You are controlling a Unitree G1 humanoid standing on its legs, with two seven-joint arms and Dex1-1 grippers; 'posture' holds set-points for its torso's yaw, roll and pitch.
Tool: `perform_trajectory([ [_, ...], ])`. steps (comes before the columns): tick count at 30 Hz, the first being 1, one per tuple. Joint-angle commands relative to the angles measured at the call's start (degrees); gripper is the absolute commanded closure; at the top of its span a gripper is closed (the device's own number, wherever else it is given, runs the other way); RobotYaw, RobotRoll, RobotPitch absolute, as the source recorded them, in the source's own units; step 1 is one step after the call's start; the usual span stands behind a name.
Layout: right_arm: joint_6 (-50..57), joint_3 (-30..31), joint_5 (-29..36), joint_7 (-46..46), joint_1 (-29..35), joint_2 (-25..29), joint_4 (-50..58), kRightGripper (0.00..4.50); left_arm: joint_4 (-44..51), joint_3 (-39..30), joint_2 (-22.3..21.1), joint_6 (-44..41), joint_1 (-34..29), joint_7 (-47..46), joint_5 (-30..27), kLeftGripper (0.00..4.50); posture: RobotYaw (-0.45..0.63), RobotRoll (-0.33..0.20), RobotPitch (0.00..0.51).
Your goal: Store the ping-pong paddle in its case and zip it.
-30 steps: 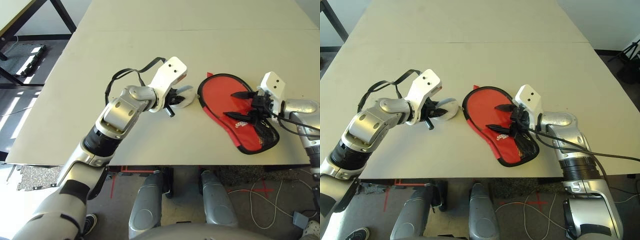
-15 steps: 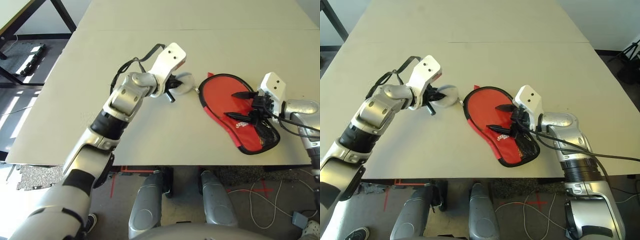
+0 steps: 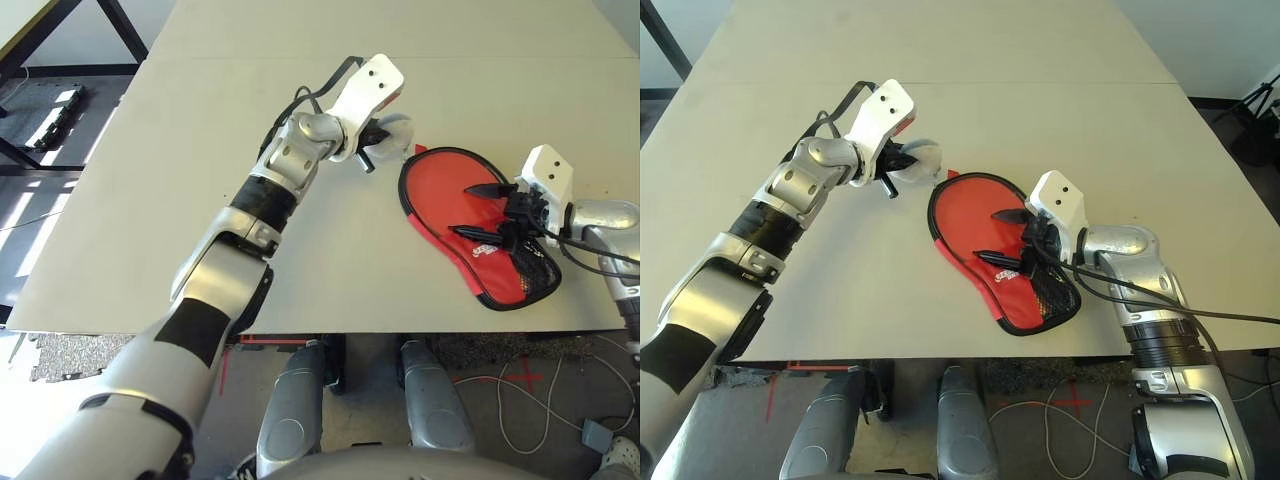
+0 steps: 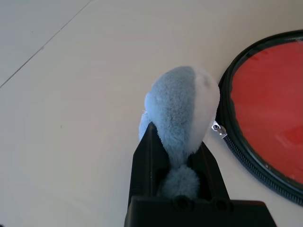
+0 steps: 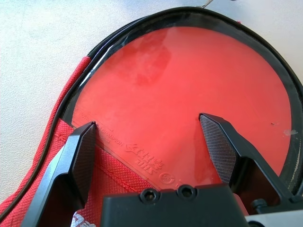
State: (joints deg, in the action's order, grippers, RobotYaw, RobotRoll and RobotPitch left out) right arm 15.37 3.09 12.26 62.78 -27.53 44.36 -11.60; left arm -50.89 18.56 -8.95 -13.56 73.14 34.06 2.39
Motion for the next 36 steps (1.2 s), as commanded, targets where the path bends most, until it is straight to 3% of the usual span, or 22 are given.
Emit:
perform_trajectory([
  [1, 2.67, 3.18, -3.15, -0.42, 3.29, 0.27, -1.9, 0.0, -3.97, -2.18, 1.77, 4.63, 3.28, -1.37, 0.96, 4.32, -0.11, 0.0, 0.277],
  [11, 3.98, 3.09, -2.87, -0.89, 4.37, 0.22, 0.01, 0.0, -17.27, -5.12, 9.79, 12.88, 11.23, -4.76, 2.61, 4.32, -0.13, 0.0, 0.282],
  [25, 5.32, 2.63, -2.55, -1.72, 6.4, 0.22, 2.32, 0.0, -20.63, -8.03, 15.53, 15.46, 14.33, -3.84, 3.6, 4.32, -0.16, 0.0, 0.29],
  [36, 5.36, 2.54, -2.82, -1.7, 6.66, -0.16, 2.09, 0.0, -18.59, -11.29, 18.11, 14.09, 14.9, 0.63, 1.63, 0.61, -0.15, 0.0, 0.293],
])
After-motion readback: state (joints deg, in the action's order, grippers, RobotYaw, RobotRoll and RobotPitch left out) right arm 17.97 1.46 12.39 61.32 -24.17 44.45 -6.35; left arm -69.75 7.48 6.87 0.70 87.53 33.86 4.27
